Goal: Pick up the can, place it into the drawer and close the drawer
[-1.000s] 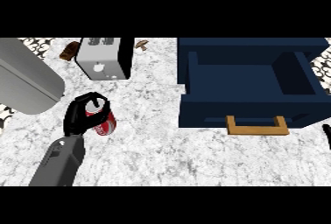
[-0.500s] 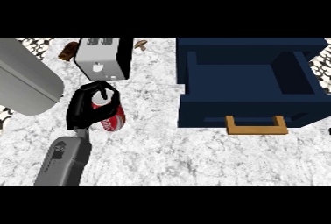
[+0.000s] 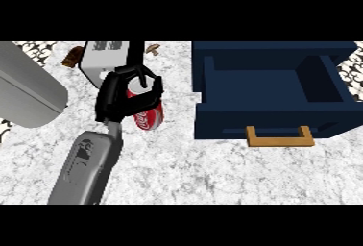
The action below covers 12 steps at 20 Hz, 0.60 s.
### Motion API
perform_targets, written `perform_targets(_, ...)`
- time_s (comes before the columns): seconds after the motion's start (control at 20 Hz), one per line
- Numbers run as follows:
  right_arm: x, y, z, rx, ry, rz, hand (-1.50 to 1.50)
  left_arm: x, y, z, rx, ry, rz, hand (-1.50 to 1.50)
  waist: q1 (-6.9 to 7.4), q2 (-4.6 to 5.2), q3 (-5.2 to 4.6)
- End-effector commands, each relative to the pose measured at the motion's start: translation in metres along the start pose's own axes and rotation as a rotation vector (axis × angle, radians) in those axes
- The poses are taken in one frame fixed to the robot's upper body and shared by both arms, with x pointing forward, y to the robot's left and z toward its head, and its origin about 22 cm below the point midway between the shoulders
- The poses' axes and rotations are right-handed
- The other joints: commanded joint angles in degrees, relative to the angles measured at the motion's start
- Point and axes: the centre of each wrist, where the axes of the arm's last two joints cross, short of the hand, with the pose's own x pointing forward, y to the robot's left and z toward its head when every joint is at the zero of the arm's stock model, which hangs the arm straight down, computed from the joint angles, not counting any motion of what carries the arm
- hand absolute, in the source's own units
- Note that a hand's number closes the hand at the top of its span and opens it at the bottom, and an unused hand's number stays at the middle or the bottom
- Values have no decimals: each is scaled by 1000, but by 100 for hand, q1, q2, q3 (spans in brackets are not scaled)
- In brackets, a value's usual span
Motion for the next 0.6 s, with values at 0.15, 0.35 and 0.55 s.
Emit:
perform_targets(0.15, 0, 6, -18, -3, -13, 2, -150, 68, -47, -30, -47, -39, -19, 150, -2, 13, -1)
perform_targets(0.35, 8, 0, -14, 15, -22, 2, -150, 82, -87, -39, -56, -76, -59, 150, -64, 15, -1)
perform_targets(0.55, 7, -14, -14, -11, -7, 10, -150, 119, -103, -62, -54, -76, -51, 150, -64, 13, 0)
